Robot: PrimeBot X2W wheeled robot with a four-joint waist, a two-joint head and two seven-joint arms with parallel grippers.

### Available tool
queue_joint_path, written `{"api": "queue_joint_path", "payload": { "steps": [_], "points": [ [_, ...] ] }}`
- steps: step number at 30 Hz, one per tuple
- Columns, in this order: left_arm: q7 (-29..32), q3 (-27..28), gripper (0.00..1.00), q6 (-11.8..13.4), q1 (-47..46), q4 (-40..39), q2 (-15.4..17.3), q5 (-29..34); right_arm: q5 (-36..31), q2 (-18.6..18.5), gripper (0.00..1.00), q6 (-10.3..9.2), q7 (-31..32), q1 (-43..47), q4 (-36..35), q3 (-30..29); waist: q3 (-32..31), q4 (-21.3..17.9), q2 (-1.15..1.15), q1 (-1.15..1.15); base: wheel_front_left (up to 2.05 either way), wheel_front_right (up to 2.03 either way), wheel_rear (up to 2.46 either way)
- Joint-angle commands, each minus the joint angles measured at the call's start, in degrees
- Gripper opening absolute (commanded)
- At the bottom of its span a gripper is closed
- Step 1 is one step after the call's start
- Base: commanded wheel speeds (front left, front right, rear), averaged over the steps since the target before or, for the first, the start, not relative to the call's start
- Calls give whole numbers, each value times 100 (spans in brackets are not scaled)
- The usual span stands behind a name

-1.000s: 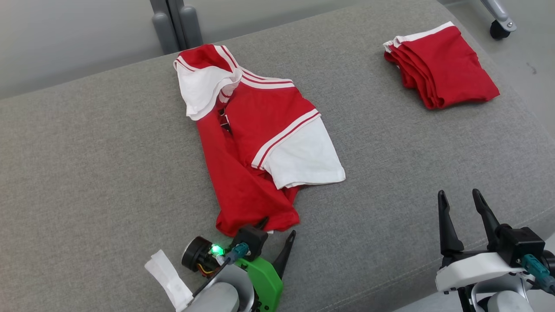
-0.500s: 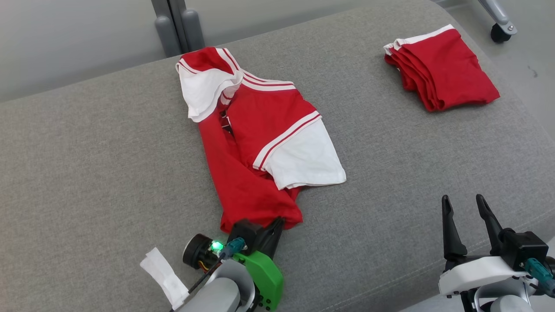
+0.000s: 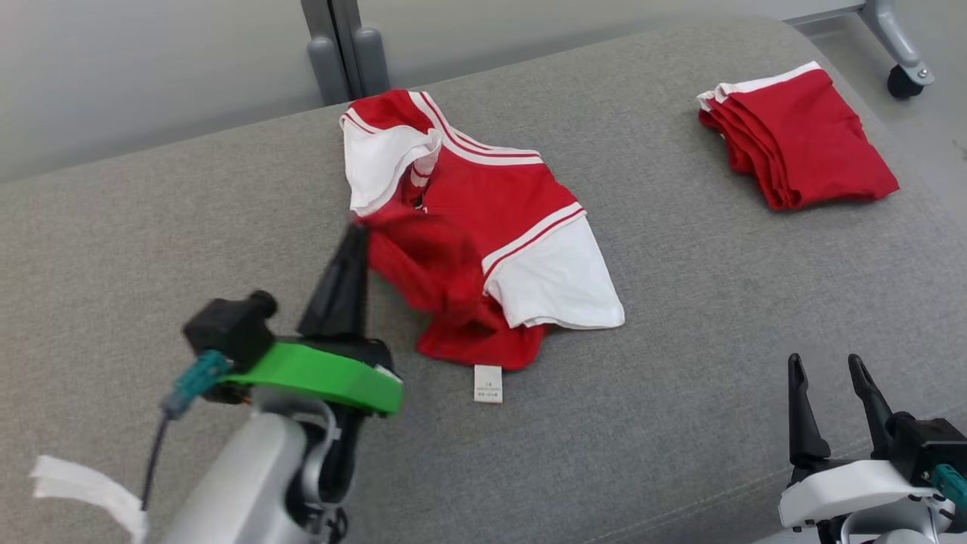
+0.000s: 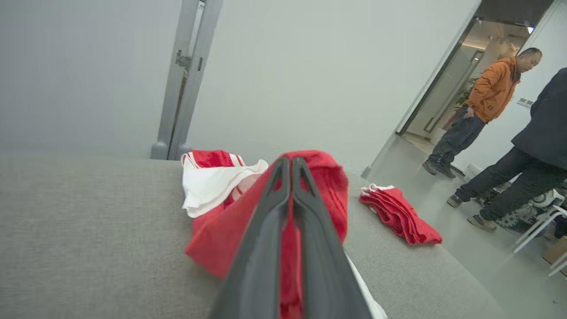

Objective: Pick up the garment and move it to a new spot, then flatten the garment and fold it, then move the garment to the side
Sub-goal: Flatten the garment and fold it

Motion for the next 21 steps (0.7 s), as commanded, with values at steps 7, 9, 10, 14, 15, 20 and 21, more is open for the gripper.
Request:
{"api": "queue_joint_path", "payload": {
  "steps": [7,9,10,14,15,20,21],
  "points": [
    [336,902,0,493,-196,-531,860,-205,-37,-7,100,-9,-4,-135,5,93,71,83,0,0,0,0,0],
    [464,1055,0,551,-355,-346,1000,-264,-29,-7,100,-9,-4,-184,6,114,129,48,0,0,0,0,0],
    [480,1115,0,563,-449,-263,1055,-271,-27,-8,100,-9,-4,-191,3,116,167,27,0,0,0,0,0],
    [569,1297,0,531,-949,436,1241,-258,-13,-7,100,-9,-4,-252,23,132,330,-84,0,0,0,0,0],
    [601,1338,0,512,-1090,696,1266,-284,-7,-5,100,-9,-4,-278,26,157,379,-129,0,0,0,0,0],
    [426,1511,0,528,-1743,1960,1485,-157,48,-5,100,-9,-4,-362,27,239,568,-344,0,0,0,0,0],
    [318,1560,0,501,-1901,2260,1505,-135,55,-6,100,-9,-4,-381,24,243,601,-380,0,0,0,0,0]
  ]
}}
